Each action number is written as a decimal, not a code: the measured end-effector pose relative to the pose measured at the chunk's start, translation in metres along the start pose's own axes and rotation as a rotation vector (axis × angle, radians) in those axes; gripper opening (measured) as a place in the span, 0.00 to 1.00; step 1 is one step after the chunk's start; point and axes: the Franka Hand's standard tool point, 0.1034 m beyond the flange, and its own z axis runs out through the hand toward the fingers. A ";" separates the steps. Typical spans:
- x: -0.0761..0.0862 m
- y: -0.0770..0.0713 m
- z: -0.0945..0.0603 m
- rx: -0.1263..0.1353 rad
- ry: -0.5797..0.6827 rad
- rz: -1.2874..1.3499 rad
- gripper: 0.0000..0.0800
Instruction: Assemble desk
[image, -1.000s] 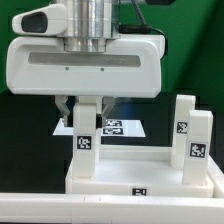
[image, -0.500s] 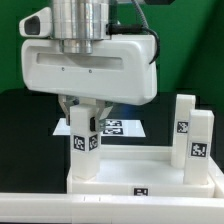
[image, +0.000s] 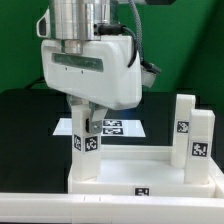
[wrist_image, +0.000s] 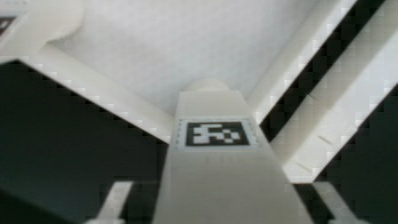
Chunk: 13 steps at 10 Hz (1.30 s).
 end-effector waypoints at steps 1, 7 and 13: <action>0.000 0.000 0.000 0.001 0.000 0.033 0.36; -0.001 -0.001 0.000 0.006 -0.008 0.302 0.38; -0.006 -0.003 -0.001 0.005 -0.007 -0.130 0.81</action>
Offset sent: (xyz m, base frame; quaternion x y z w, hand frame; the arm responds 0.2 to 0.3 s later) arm -0.0012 -0.0012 -0.0012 -0.0028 0.0020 0.1244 0.9922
